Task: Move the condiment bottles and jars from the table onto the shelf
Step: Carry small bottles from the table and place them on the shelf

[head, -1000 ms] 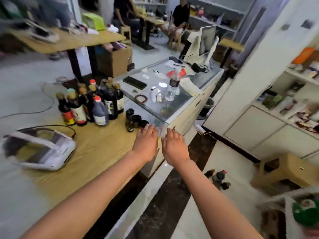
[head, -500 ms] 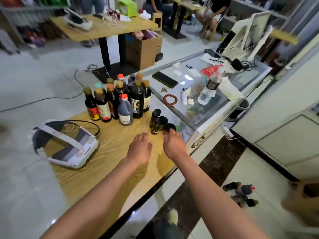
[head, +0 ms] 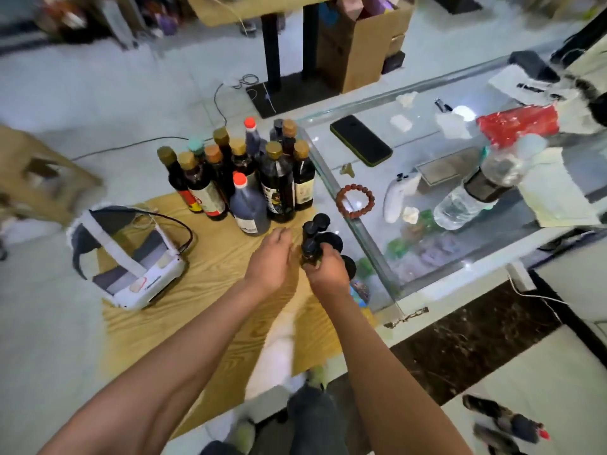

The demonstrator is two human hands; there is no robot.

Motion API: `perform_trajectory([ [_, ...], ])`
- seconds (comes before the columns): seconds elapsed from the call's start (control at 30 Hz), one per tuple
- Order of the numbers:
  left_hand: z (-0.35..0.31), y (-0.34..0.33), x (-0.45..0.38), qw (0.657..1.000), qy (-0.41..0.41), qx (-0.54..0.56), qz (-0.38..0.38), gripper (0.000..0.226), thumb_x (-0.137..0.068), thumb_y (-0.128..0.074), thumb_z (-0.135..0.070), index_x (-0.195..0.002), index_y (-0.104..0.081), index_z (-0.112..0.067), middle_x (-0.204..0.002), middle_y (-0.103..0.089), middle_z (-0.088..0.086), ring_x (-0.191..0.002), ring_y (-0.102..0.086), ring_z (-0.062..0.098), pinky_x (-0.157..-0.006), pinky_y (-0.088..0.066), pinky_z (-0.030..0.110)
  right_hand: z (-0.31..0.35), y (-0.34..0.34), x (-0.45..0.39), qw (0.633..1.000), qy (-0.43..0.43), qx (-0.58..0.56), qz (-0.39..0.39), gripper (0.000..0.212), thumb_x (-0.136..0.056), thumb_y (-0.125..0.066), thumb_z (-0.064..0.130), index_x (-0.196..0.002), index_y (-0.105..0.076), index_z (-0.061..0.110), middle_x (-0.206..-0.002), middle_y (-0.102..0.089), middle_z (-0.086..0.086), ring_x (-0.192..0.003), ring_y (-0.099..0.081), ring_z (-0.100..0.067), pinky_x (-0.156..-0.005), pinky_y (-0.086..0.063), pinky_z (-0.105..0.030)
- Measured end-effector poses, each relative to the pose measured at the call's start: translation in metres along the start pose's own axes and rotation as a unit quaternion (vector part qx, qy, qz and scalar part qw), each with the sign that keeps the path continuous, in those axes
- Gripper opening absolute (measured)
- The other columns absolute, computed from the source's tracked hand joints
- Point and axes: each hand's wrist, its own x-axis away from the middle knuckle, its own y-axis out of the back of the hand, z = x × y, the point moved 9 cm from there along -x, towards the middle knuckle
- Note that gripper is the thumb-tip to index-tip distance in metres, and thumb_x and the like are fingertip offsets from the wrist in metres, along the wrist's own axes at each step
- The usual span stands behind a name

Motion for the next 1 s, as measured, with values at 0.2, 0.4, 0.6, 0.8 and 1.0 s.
perform_trajectory([
  [0.2,-0.018,-0.021,-0.051,0.999,-0.019,-0.002,0.044,0.066,-0.092,-0.047,0.001,-0.151,-0.027,-0.019,-0.158,-0.023,0.008,-0.143,-0.028,0.029,-0.115,-0.029,0.038,-0.001,-0.011,-0.032,0.998,0.069,0.001,-0.007,0.047,-0.082,-0.071,0.025,-0.123,-0.056,0.01,-0.121,-0.059,-0.011,-0.114,-0.056,-0.032,-0.086,-0.052,-0.044],
  [0.4,-0.018,-0.045,-0.066,0.98,-0.067,-0.15,0.111,0.075,-0.084,-0.062,-0.003,-0.15,-0.029,-0.018,-0.157,-0.025,0.01,-0.144,-0.025,0.028,-0.113,-0.032,0.039,0.004,-0.013,-0.045,0.996,0.083,-0.01,0.004,0.035,-0.082,-0.07,0.024,-0.111,-0.059,0.008,-0.112,-0.059,-0.012,-0.107,-0.055,-0.033,-0.081,-0.05,-0.046],
  [0.6,-0.011,-0.034,-0.064,0.992,-0.042,-0.076,0.089,0.039,-0.074,-0.068,-0.009,-0.103,-0.042,-0.014,-0.105,-0.057,0.011,-0.096,-0.057,0.033,-0.078,-0.048,0.04,-0.007,-0.027,-0.048,0.992,0.055,-0.105,0.043,0.034,-0.076,-0.075,0.022,-0.109,-0.064,0.019,-0.102,-0.067,-0.003,-0.095,-0.064,-0.024,-0.083,-0.054,-0.043],
  [0.8,0.013,-0.022,-0.04,0.997,0.016,0.073,0.035,0.032,-0.076,-0.07,-0.007,-0.102,-0.052,-0.015,-0.096,-0.061,0.005,-0.088,-0.055,0.026,-0.073,-0.044,0.036,-0.009,-0.013,-0.034,0.975,0.011,-0.215,0.061,0.029,-0.078,-0.073,0.003,-0.101,-0.065,0.018,-0.094,-0.07,-0.001,-0.09,-0.065,-0.019,-0.074,-0.052,-0.023],
  [1.0,0.035,0.009,0.003,0.955,0.073,0.288,0.0,0.043,-0.072,-0.077,0.003,-0.108,-0.058,-0.012,-0.1,-0.062,0.002,-0.088,-0.059,0.011,-0.075,-0.046,0.012,-0.013,0.006,0.01,0.955,-0.042,-0.293,-0.007,0.049,-0.071,-0.08,0.0,-0.109,-0.051,0.01,-0.095,-0.071,-0.011,-0.08,-0.066,-0.02,-0.079,-0.056,-0.039],
])
